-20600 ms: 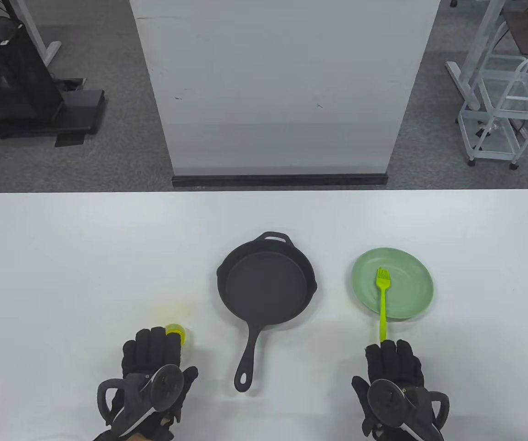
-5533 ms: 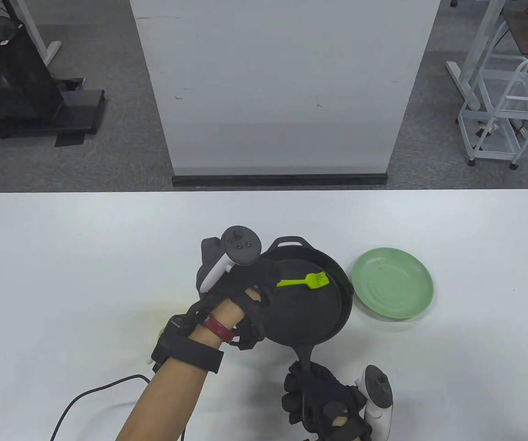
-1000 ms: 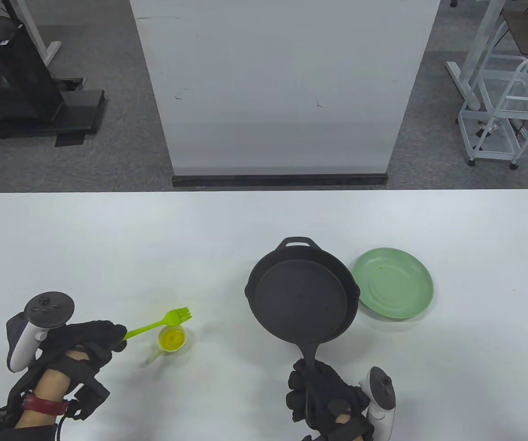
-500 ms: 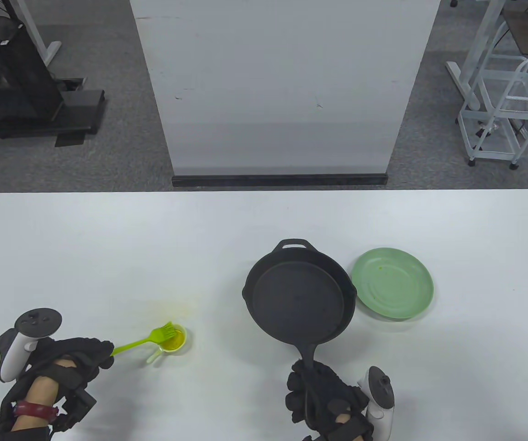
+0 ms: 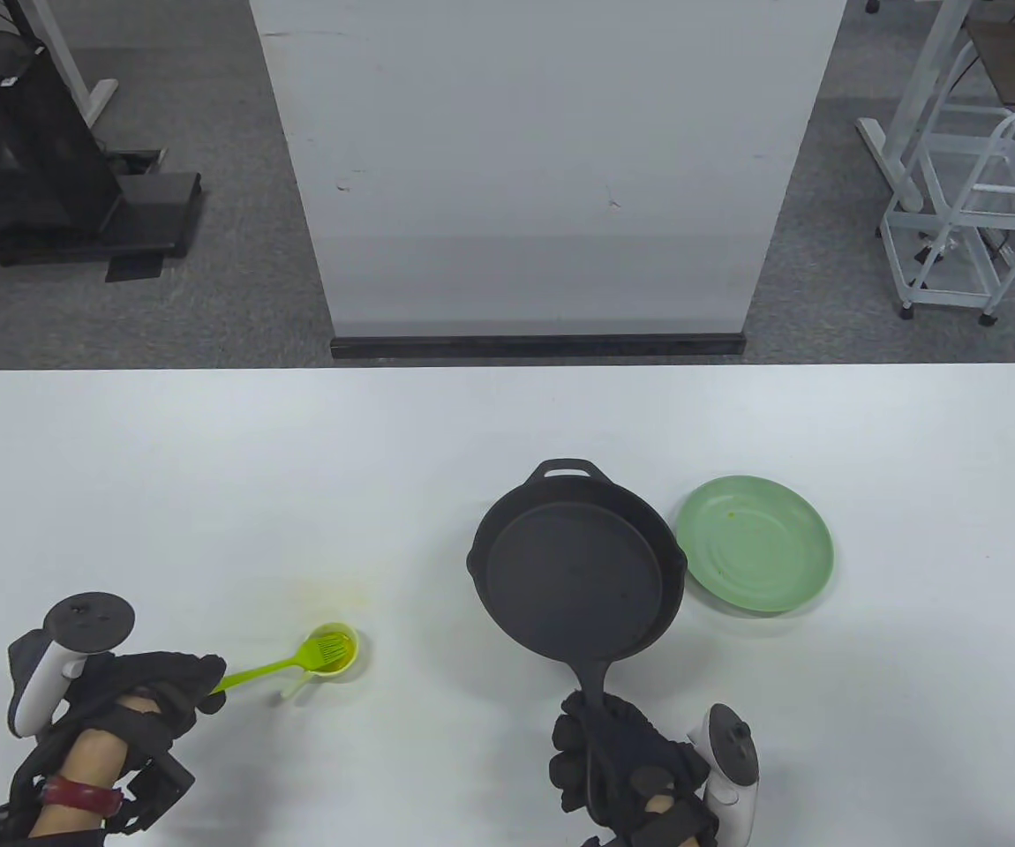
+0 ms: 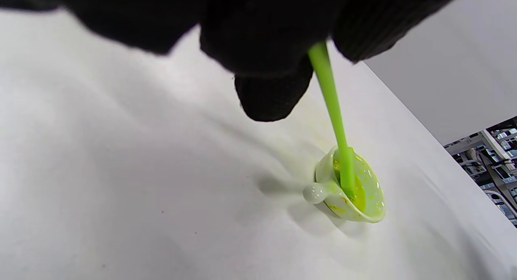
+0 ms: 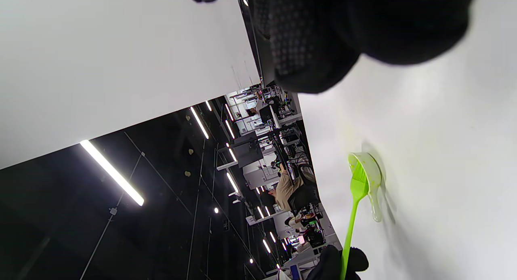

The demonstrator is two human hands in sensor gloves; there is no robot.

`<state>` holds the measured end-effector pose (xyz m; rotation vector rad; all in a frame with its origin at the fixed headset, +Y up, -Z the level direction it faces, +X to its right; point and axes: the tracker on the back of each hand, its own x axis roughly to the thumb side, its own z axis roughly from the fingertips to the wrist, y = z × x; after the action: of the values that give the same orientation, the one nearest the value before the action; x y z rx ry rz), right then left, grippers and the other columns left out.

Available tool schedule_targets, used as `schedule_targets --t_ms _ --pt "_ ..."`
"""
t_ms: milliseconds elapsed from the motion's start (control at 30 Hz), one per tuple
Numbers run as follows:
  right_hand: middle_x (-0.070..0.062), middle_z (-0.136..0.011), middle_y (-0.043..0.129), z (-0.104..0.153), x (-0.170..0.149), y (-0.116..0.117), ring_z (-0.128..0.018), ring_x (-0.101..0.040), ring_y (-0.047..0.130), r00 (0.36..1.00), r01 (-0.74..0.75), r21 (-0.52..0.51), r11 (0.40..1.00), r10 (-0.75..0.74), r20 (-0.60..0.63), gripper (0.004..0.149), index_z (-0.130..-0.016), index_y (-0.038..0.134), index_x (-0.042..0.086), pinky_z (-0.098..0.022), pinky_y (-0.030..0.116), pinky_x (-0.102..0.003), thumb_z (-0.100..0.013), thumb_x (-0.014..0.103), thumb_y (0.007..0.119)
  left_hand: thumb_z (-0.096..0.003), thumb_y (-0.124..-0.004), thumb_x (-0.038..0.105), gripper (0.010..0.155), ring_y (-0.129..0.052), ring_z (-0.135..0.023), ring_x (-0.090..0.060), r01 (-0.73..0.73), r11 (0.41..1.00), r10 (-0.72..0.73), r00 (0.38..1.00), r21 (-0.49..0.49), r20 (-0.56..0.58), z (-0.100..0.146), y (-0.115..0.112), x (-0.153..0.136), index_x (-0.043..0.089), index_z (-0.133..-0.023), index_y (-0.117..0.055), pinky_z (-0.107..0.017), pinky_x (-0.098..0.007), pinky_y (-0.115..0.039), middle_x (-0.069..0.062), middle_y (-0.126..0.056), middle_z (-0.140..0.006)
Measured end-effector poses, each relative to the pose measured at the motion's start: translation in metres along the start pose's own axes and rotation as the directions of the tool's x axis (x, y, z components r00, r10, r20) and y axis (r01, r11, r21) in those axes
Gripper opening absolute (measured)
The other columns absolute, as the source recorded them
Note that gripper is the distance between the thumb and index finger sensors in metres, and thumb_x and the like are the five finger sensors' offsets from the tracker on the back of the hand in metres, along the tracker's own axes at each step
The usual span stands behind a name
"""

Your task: Brush oil on frying pan surface

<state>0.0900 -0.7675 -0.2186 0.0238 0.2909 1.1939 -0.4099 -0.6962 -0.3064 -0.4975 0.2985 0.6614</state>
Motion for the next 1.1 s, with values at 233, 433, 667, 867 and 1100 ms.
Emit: schedule_targets --t_ms 233,433,667,867,1100 --pt "-0.022 -0.068 0.075 0.000 0.000 0.000 -0.036 -0.024 0.096 1.000 0.001 0.003 1.000 -0.001 0.002 0.057 -0.086 0.053 -0.005 -0.019 0.088 -0.030 -0.047 0.034 0.066 -0.0458 -0.074 0.050 0.050 -0.092 -0.022 -0.028 0.087 0.975 -0.103 0.992 0.203 0.067 0.017 0.005 0.016 0.012 -0.070 -0.097 -0.024 -0.047 -0.081 -0.002 -0.097 -0.035" --pt "-0.022 -0.068 0.075 0.000 -0.001 0.000 -0.036 -0.024 0.096 1.000 -0.001 0.004 1.000 0.001 0.003 0.057 -0.086 0.053 -0.005 -0.020 0.088 -0.030 -0.048 0.034 0.066 -0.0461 -0.075 0.046 0.049 -0.088 -0.040 -0.030 0.132 0.956 -0.169 0.978 0.260 0.125 0.028 -0.002 0.024 0.014 -0.082 -0.086 -0.038 -0.049 -0.076 -0.004 -0.089 -0.055" --pt "-0.023 -0.069 0.075 0.000 -0.001 -0.001 -0.037 -0.024 0.096 1.000 0.002 0.004 1.000 -0.002 0.004 0.057 -0.086 0.053 -0.005 -0.020 0.088 -0.030 -0.048 0.034 0.066 -0.0454 -0.077 0.040 0.047 -0.087 -0.046 -0.031 0.187 0.933 -0.252 0.949 0.308 0.187 0.033 -0.012 0.030 0.015 -0.084 -0.083 -0.041 -0.050 -0.075 -0.004 -0.087 -0.060" --pt "-0.023 -0.068 0.075 0.000 -0.002 -0.001 -0.036 -0.024 0.096 1.000 0.002 0.006 1.000 -0.002 0.004 0.057 -0.086 0.053 -0.005 -0.020 0.088 -0.030 -0.048 0.034 0.066 -0.0450 -0.079 0.040 0.047 -0.087 -0.045 -0.031 0.204 0.919 -0.282 0.939 0.336 0.199 0.035 -0.013 0.030 0.015 -0.084 -0.083 -0.041 -0.050 -0.076 -0.004 -0.088 -0.059" --pt "-0.023 -0.069 0.075 0.000 -0.002 -0.001 -0.037 -0.024 0.096 1.000 0.002 0.006 1.000 -0.002 0.004 0.057 -0.086 0.053 -0.005 -0.020 0.088 -0.030 -0.048 0.034 0.066 -0.0454 -0.078 0.041 0.051 -0.086 -0.047 -0.031 0.291 0.917 -0.342 0.926 0.272 0.159 0.035 -0.018 0.030 0.014 -0.088 -0.080 -0.042 -0.050 -0.075 -0.005 -0.086 -0.062"
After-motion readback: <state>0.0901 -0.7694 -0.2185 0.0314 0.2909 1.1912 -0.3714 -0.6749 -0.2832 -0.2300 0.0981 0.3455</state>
